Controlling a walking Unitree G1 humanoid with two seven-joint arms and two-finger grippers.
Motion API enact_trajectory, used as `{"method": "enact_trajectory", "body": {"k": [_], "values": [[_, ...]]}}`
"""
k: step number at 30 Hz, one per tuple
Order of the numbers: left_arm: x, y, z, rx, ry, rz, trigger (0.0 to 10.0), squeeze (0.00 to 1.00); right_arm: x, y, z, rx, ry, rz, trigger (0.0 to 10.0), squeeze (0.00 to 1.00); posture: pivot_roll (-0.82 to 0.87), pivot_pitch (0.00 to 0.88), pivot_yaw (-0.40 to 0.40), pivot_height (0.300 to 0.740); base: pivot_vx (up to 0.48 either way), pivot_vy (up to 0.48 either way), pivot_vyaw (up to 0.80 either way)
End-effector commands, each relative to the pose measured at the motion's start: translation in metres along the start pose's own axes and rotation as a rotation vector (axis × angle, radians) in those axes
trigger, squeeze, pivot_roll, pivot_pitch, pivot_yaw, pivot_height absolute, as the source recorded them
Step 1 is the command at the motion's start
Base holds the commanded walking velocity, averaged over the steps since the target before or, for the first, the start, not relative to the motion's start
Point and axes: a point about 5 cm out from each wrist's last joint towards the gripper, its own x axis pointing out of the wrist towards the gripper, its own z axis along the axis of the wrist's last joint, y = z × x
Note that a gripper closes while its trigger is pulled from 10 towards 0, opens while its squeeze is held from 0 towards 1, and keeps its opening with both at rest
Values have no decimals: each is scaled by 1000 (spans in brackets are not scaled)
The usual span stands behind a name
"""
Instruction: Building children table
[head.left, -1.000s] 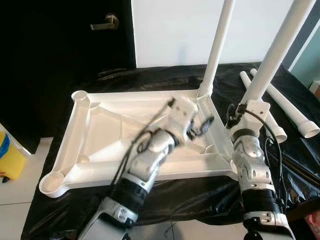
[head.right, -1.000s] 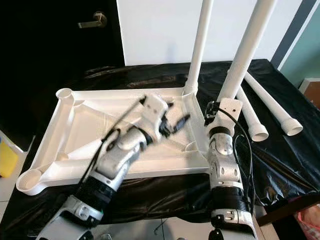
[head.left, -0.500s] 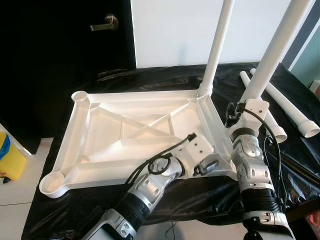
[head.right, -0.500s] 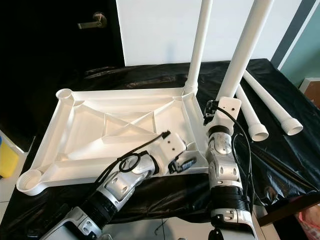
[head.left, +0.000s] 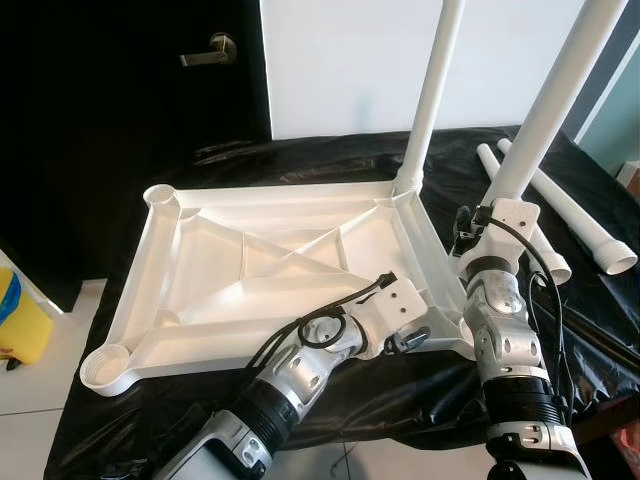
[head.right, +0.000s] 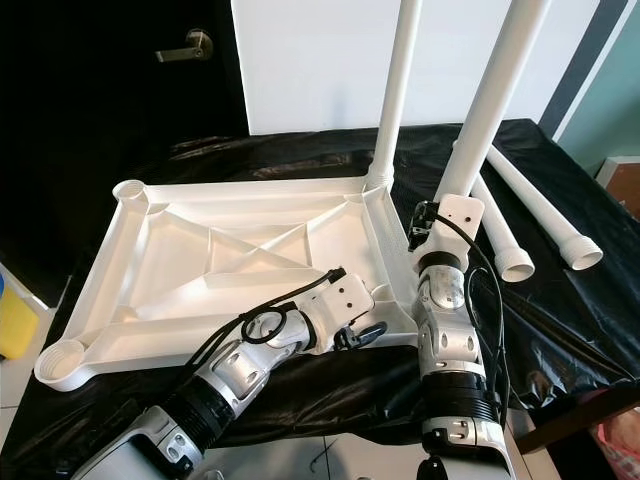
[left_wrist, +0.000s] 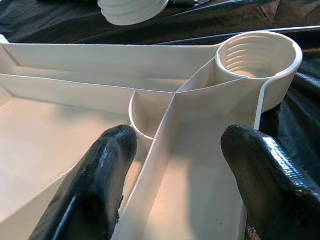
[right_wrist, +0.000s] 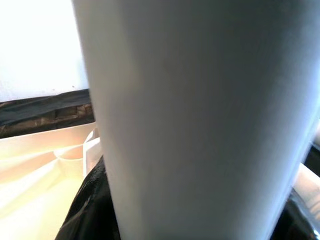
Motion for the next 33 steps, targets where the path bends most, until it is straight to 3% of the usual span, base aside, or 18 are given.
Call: {"method": "enact_trajectory", "body": {"k": [1, 6, 8, 14, 19, 25, 26, 27, 28, 29, 33], "values": [[-5, 1, -10, -41, 40, -6, 10000, 0, 4, -2, 7, -2, -30, -9, 10000, 0, -15, 0, 3, 740, 0, 0, 0], [-7, -1, 2, -83, -30, -52, 10000, 0, 3, -3, 6, -4, -28, -12, 10000, 0, -14, 0, 2, 740, 0, 0, 0], [-9, -7, 12, -105, -107, -120, 10000, 0, 4, -3, 6, -6, -26, -12, 10000, 0, -15, 0, 0, 740, 0, 0, 0], [-11, -20, 17, -101, -156, -201, 10000, 0, 3, -4, 6, -7, -25, -10, 10000, 0, -18, 0, -2, 740, 0, 0, 0], [-14, -33, 10, -55, -119, -294, 10000, 0, 4, -4, 6, -9, -25, -11, 10000, 0, -20, 0, -3, 740, 0, 0, 0], [-12, -31, -3, -9, -33, -278, 10000, 0, 4, -4, 6, -10, -25, -12, 10000, 0, -23, 0, -1, 740, 0, 0, 0], [-12, -30, -6, -8, -7, -262, 9765, 0, 3, -4, 6, -10, -25, -12, 10000, 0, -23, 0, -1, 740, 0, 0, 0], [-11, -28, -9, -7, 14, -249, 8784, 0, 3, -4, 6, -10, -25, -12, 10000, 0, -24, 0, 0, 740, 0, 0, 0], [-11, -28, -9, -7, 14, -249, 8784, 0, 3, -4, 6, -10, -25, -12, 10000, 0, -24, 0, 0, 740, 0, 0, 0], [-10, -25, -10, -14, 32, -220, 10000, 0, 3, -5, 6, -10, -25, -13, 10000, 0, -25, 0, 2, 740, 0, 0, 0], [-7, -14, -13, -27, 68, -137, 10000, 0, 3, -6, 6, -9, -26, -18, 10000, 0, -26, 0, 3, 740, 0, 0, 0]]}}
